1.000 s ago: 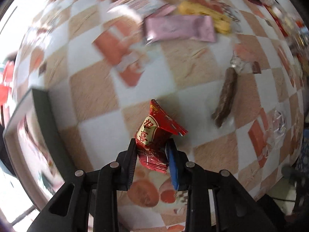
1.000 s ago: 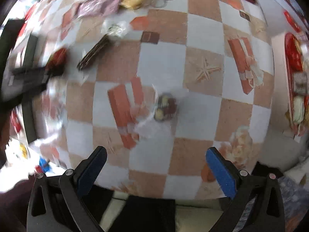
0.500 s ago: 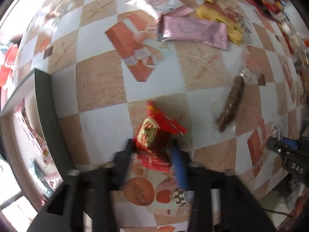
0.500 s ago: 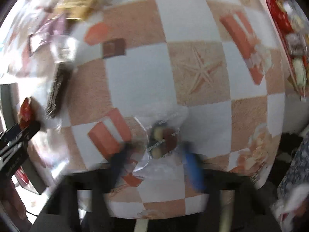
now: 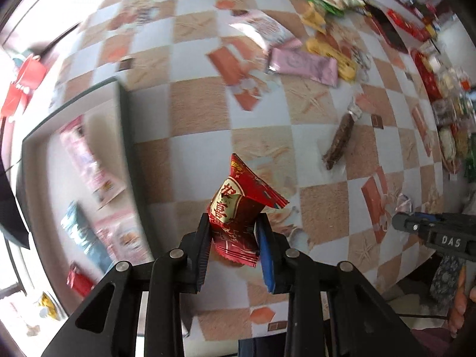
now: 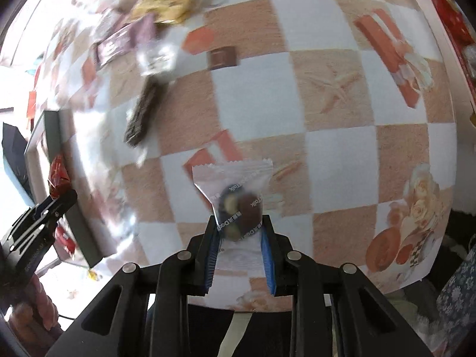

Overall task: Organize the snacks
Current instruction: 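Carry both snacks over the white tray and open both tools to drop them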

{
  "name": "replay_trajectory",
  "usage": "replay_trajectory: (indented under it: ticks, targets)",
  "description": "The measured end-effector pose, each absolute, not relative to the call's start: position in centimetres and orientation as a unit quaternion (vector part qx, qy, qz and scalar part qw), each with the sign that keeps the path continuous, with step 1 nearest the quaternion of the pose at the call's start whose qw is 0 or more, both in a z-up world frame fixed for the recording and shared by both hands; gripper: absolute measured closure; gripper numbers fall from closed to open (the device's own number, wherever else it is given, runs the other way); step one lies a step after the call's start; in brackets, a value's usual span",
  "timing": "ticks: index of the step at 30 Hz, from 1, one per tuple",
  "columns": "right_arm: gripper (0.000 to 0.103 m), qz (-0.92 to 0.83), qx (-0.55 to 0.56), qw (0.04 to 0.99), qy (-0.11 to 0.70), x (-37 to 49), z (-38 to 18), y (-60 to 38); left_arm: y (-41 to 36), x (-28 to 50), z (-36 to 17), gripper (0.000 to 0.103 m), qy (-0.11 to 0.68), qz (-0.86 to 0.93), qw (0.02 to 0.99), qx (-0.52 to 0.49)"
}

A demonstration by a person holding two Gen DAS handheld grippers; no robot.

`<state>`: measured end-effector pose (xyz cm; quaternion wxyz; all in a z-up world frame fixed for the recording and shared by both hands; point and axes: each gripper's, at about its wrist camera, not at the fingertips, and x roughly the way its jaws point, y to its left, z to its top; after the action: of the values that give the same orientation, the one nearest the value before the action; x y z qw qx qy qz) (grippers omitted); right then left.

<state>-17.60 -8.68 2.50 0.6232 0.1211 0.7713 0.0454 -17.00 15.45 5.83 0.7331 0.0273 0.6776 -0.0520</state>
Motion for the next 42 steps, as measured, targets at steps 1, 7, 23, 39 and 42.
replay_trajectory:
  ticks: [1,7,23,39,42]
  targets:
    - [0.075,0.055,0.113,0.624,0.771,-17.6,2.8,-7.6,16.1,-17.3,6.2,0.071,0.675,-0.046,0.736,0.02]
    - [0.075,0.124,0.062,0.627,0.766,-15.5,3.6,-0.9,22.1,-17.7,8.2,0.071,0.655,0.016,0.755,-0.029]
    - [0.075,0.308,-0.019,0.602,0.736,-12.3,7.2,22.0,33.7,-22.0,5.4,0.067,0.665,0.144,0.726,-0.098]
    - [0.0,0.109,-0.055,0.652,0.748,-6.7,3.1,6.5,27.2,-18.8,5.1,0.028,0.682,0.071,0.726,-0.053]
    - [0.0,0.046,-0.018,0.671,0.74,-3.5,2.8,2.0,25.3,-18.1,5.2,0.025,0.684,0.057,0.726,-0.042]
